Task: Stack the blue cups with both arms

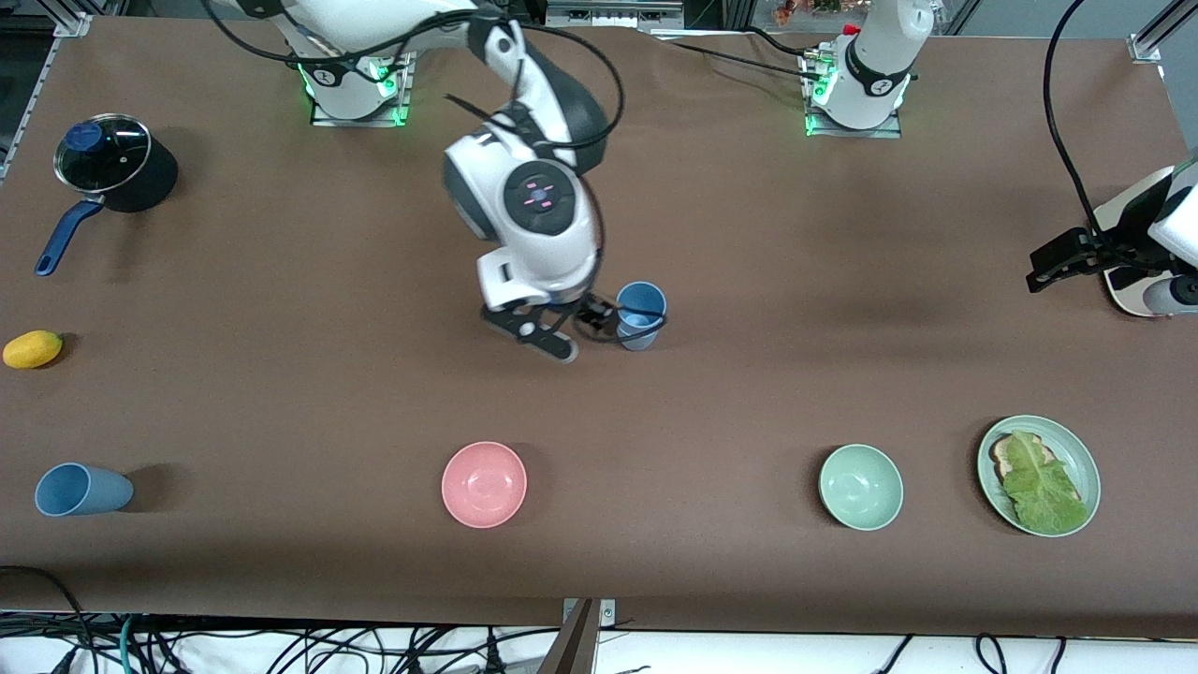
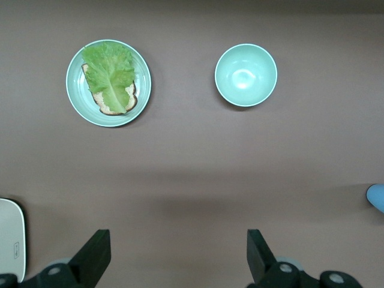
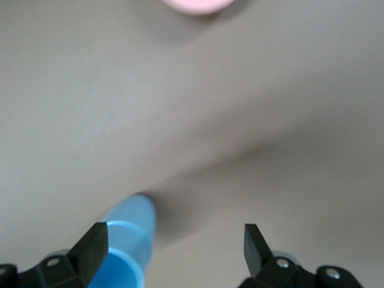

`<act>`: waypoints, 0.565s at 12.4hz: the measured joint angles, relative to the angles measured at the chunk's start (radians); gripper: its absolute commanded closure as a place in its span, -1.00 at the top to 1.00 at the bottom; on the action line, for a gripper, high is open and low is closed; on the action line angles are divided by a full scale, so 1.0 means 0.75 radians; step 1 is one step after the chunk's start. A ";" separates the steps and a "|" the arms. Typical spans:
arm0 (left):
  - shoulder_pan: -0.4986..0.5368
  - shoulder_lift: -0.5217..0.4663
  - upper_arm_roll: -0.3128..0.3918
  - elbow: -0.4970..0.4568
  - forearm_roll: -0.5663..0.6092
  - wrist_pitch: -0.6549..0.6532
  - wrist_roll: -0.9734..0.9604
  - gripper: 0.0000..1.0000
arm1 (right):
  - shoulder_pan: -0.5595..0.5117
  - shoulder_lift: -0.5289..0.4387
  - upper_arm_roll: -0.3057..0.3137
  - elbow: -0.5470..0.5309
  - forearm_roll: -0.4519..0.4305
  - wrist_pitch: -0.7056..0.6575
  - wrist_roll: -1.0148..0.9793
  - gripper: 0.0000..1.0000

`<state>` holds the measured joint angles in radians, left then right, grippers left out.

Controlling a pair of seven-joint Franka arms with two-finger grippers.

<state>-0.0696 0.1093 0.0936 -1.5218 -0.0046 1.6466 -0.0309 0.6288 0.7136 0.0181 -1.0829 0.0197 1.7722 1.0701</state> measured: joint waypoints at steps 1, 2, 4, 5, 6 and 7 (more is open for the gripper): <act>0.000 0.000 0.000 0.000 0.000 0.000 0.000 1.00 | -0.066 -0.032 -0.003 0.001 0.000 -0.051 -0.128 1.00; 0.000 0.000 0.000 0.000 0.000 0.000 0.000 1.00 | -0.143 -0.069 -0.005 0.002 0.000 -0.108 -0.263 1.00; 0.000 0.001 0.000 0.000 0.000 0.000 0.000 1.00 | -0.302 -0.135 -0.011 0.004 0.001 -0.205 -0.508 1.00; -0.001 0.002 -0.001 0.000 0.000 0.000 0.000 1.00 | -0.390 -0.165 -0.011 0.005 0.008 -0.251 -0.637 1.00; -0.001 0.002 -0.001 0.000 0.000 0.000 0.000 1.00 | -0.472 -0.197 -0.012 0.006 0.019 -0.310 -0.759 1.00; -0.001 0.003 -0.001 0.000 0.000 0.000 0.000 1.00 | -0.541 -0.232 -0.017 0.006 0.024 -0.370 -0.852 1.00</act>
<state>-0.0701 0.1114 0.0931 -1.5215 -0.0046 1.6465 -0.0309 0.2231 0.5399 0.0053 -1.0787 0.0380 1.4948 0.4310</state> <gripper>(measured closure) 0.000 0.000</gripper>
